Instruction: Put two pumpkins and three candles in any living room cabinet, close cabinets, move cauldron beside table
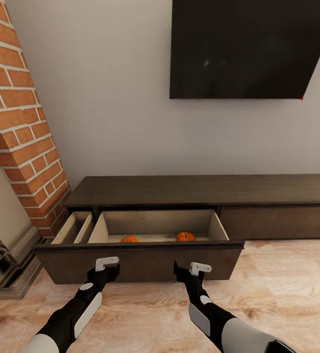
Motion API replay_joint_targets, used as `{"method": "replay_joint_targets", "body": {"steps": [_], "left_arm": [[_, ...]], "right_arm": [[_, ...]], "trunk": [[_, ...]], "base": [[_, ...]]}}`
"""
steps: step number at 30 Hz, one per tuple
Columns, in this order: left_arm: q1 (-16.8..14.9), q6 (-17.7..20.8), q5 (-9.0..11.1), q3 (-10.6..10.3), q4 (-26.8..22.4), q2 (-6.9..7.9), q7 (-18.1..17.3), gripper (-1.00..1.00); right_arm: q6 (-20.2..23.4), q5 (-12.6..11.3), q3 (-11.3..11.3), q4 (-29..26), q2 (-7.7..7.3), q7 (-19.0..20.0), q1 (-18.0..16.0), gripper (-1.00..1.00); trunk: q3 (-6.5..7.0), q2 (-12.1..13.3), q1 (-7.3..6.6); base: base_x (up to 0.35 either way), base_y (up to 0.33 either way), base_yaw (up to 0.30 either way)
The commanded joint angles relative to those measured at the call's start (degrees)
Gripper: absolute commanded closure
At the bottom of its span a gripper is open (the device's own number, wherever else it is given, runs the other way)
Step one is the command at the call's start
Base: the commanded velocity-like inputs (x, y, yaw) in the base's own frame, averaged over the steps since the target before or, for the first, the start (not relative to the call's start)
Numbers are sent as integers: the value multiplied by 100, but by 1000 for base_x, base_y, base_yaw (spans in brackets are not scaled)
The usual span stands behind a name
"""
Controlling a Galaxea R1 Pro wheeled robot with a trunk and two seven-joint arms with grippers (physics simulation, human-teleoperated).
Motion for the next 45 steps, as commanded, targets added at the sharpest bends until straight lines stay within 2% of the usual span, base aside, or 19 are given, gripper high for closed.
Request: {"method": "replay_joint_targets", "body": {"steps": [1, 12, 18, 25, 45], "left_arm": [[-4, 18, 46, -38, -10, 9, 55, -100], [-4, 18, 41, -44, -4, 9, 54, -100], [-4, 18, 44, -40, 1, 9, 54, -100], [-4, 18, 37, -40, 1, 9, 53, -100], [-4, 18, 39, -46, 2, 9, 46, -100]], "right_arm": [[-4, -15, 49, -1, -1, -48, -5, -100], [39, -15, 49, -1, -1, -43, -4, -100], [52, -15, 49, -1, -1, -43, -4, -100], [239, -7, 49, -1, -9, -43, -6, -100], [262, -15, 49, 1, -10, -43, -5, -100]], "trunk": [[-6, -2, 1], [-6, -2, 1], [-6, -2, 1], [-6, -2, 1], [-6, -2, 1]], "base": [[85, 0, 0], [21, 0, 0], [204, 0, 0], [60, 0, 0], [201, 0, 0]]}}
